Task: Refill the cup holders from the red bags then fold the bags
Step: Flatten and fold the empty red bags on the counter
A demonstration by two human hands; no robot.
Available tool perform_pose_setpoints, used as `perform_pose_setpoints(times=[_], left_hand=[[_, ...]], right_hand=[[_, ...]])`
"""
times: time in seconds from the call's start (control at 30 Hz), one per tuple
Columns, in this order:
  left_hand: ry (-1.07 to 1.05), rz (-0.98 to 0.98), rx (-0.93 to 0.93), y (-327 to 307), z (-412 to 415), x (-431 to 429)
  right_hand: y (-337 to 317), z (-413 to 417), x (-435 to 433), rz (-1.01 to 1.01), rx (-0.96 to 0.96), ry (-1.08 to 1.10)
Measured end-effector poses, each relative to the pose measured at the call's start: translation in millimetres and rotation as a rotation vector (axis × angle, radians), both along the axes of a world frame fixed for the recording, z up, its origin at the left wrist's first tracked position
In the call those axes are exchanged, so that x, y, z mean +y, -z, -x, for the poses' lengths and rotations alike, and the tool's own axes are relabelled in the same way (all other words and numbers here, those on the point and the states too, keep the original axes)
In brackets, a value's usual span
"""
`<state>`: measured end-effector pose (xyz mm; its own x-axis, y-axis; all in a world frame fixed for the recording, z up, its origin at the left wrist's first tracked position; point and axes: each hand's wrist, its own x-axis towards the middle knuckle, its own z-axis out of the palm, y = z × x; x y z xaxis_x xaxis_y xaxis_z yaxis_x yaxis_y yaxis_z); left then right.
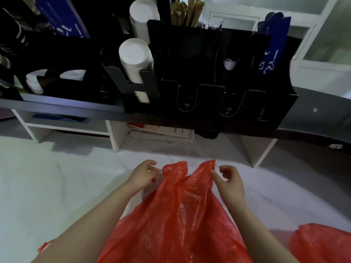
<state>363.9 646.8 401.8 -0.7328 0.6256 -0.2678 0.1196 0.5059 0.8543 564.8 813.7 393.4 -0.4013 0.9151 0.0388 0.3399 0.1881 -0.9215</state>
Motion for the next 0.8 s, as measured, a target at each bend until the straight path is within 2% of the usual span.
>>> perform_pose_setpoints(times=[0.13,0.2,0.37,0.57,0.67,0.8], left_hand=[[0.103,0.001,-0.110,4,1,32],[0.084,-0.049,-0.148,6,-3,40],[0.096,-0.150,-0.006,9,-2,39],[-0.063,-0.177,-0.079,17,65,4],[-0.138,-0.086,0.026,26,100,-25],[-0.119,-0.028,0.185,31,133,-55]], right_hand=[[-10,12,5,0.069,0.062,-0.141],[-15,17,4,0.075,0.056,-0.143],[-14,12,9,-0.020,-0.059,-0.049],[-8,-21,51,-0.142,-0.215,0.211],[-7,-31,69,-0.105,-0.250,0.301],[-7,-30,82,-0.110,-0.293,0.270]])
